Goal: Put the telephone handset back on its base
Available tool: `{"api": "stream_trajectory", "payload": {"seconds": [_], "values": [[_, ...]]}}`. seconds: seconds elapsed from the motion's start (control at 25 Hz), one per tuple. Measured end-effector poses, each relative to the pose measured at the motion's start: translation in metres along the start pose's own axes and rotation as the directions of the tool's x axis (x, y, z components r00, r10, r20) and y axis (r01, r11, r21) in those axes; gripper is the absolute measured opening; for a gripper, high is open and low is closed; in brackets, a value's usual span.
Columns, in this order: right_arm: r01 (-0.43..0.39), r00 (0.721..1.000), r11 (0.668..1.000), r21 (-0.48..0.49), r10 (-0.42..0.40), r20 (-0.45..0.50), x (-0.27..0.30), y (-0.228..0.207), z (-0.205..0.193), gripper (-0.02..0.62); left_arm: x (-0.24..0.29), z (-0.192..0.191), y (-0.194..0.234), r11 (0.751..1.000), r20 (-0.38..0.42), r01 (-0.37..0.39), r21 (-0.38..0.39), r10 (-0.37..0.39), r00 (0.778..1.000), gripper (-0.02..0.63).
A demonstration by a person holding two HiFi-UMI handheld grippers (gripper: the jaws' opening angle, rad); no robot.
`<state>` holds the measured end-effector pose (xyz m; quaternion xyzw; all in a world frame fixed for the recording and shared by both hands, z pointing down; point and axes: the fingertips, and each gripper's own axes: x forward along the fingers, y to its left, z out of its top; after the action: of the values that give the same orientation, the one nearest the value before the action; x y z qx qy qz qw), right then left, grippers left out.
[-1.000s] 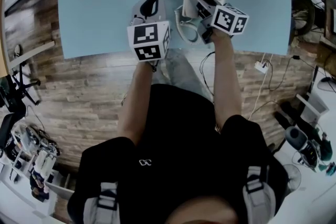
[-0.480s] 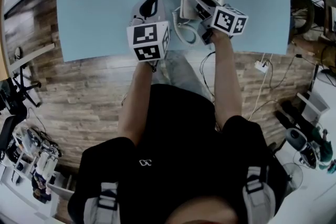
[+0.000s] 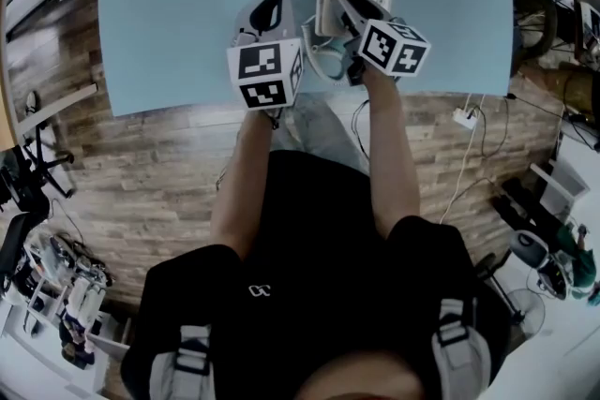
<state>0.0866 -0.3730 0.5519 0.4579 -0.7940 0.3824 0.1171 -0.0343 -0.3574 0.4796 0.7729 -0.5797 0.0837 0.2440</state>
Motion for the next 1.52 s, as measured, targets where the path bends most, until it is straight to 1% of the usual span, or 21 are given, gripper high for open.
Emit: {"api": "stream_trajectory", "payload": {"seconds": [0.08, 0.16, 0.24, 0.32, 0.4, 0.48, 0.64, 0.76, 0.88, 1.0, 1.08, 1.2, 1.32, 1.4, 1.52], "values": [[0.042, 0.999, 0.999, 0.001, -0.042, 0.024, -0.009, -0.003, 0.0, 0.111, 0.0, 0.002, -0.001, 1.0, 0.004, 0.0, -0.001, 0.0, 1.0, 0.0], [0.084, 0.996, 0.996, -0.017, -0.083, 0.037, -0.02, -0.006, -0.002, 0.082, -0.001, 0.002, -0.001, 1.0, 0.006, -0.001, -0.003, 0.001, 1.0, 0.0], [0.131, 0.991, 0.99, -0.06, -0.13, 0.013, -0.029, -0.012, -0.01, 0.04, -0.001, 0.002, -0.002, 1.0, 0.008, 0.001, -0.004, -0.001, 1.0, 0.0], [0.166, 0.985, 0.98, -0.106, -0.17, -0.033, -0.032, -0.018, -0.02, 0.017, 0.0, 0.002, -0.001, 1.0, 0.008, 0.004, -0.006, -0.004, 1.0, 0.0], [0.178, 0.979, 0.976, -0.124, -0.188, -0.072, -0.032, -0.02, -0.029, 0.009, 0.0, 0.001, -0.001, 1.0, 0.008, 0.006, -0.008, -0.006, 1.0, 0.0], [0.183, 0.976, 0.974, -0.135, -0.196, -0.091, -0.031, -0.018, -0.035, 0.008, -0.001, 0.0, -0.003, 1.0, 0.009, 0.008, -0.008, -0.008, 1.0, 0.0], [0.186, 0.975, 0.974, -0.132, -0.2, -0.1, -0.027, -0.014, -0.041, -0.003, -0.003, 0.0, -0.007, 1.0, 0.008, 0.012, -0.004, -0.012, 1.0, 0.0], [0.191, 0.975, 0.972, -0.137, -0.204, -0.089, -0.027, -0.014, -0.038, -0.003, -0.005, 0.002, -0.006, 1.0, 0.013, 0.009, -0.001, -0.009, 1.0, 0.0], [0.185, 0.982, 0.969, -0.166, -0.19, -0.011, -0.033, -0.006, -0.014, -0.003, -0.006, 0.01, -0.006, 1.0, 0.032, 0.006, 0.007, -0.006, 0.999, 0.0], [0.154, 0.985, 0.962, -0.226, -0.132, 0.11, -0.044, 0.014, 0.024, -0.003, -0.01, 0.027, -0.009, 1.0, 0.065, 0.005, 0.024, -0.007, 0.998, 0.0], [0.135, 0.978, 0.953, -0.272, -0.084, 0.191, -0.056, 0.03, 0.05, -0.005, -0.014, 0.04, -0.014, 0.999, 0.092, 0.008, 0.037, -0.012, 0.996, 0.0], [0.145, 0.958, 0.923, -0.357, -0.041, 0.284, -0.077, 0.049, 0.085, -0.005, -0.018, 0.062, -0.024, 0.998, 0.138, 0.011, 0.06, -0.019, 0.99, 0.0], [0.18, 0.93, 0.89, -0.419, -0.015, 0.367, -0.1, 0.064, 0.121, -0.005, -0.024, 0.09, -0.038, 0.996, 0.194, 0.015, 0.093, -0.033, 0.98, 0.0], [0.2, 0.906, 0.881, -0.429, 0.001, 0.424, -0.116, 0.072, 0.145, -0.005, -0.03, 0.108, -0.047, 0.993, 0.23, 0.017, 0.115, -0.043, 0.972, 0.0], [0.218, 0.868, 0.876, -0.43, 0.027, 0.496, -0.137, 0.079, 0.173, -0.005, -0.035, 0.132, -0.058, 0.99, 0.28, 0.014, 0.141, -0.053, 0.959, 0.0]]}}
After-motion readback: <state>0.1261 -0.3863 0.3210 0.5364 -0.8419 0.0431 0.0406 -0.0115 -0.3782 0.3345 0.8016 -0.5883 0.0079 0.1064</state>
